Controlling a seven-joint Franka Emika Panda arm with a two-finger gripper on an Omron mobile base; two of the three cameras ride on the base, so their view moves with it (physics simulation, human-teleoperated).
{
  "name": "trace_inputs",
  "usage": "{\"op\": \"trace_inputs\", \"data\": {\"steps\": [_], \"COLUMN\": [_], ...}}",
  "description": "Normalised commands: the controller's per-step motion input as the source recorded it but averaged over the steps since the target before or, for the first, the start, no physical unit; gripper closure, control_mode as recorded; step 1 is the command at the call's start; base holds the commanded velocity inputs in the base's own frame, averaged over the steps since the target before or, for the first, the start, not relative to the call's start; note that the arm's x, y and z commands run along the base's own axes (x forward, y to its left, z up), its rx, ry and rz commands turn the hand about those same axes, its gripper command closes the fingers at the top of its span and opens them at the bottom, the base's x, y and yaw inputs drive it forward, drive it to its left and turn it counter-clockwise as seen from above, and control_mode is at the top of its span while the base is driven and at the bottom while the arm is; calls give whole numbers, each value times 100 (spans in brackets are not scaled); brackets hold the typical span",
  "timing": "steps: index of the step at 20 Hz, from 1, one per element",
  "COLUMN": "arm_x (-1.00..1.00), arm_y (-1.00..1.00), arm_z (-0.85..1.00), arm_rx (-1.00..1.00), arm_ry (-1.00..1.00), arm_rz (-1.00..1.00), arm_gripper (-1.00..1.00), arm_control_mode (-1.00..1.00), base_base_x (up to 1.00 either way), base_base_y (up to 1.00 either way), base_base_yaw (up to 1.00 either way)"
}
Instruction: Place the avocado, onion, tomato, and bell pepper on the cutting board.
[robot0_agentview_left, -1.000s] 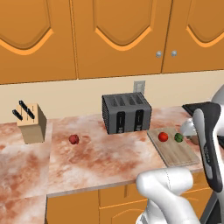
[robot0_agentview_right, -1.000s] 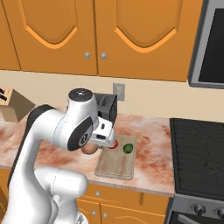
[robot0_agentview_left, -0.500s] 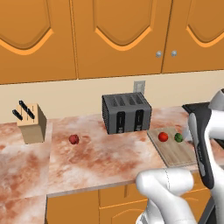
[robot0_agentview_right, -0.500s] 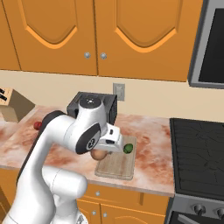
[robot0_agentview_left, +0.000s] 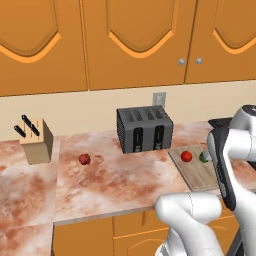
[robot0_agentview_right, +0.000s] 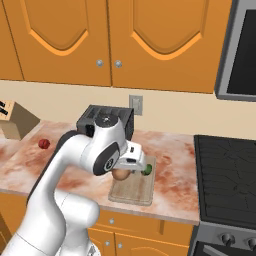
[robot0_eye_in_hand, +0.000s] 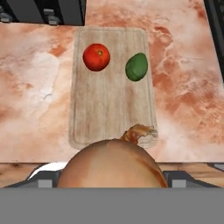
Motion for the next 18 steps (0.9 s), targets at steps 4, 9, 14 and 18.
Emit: {"op": "trace_inputs", "data": {"steps": [4, 9, 14, 18], "arm_x": [42, 27, 21, 16], "arm_y": [-29, -19, -9, -1], "arm_z": [-6, -26, -31, -29], "arm_rx": [0, 0, 0, 0], "arm_ry": [5, 5, 6, 6], "arm_rz": [0, 0, 0, 0], "arm_gripper": [100, 100, 100, 100], "arm_control_mode": [-100, -100, -100, -100], "base_base_x": [0, 0, 0, 0], "base_base_y": [0, 0, 0, 0], "base_base_yaw": [0, 0, 0, 0]}}
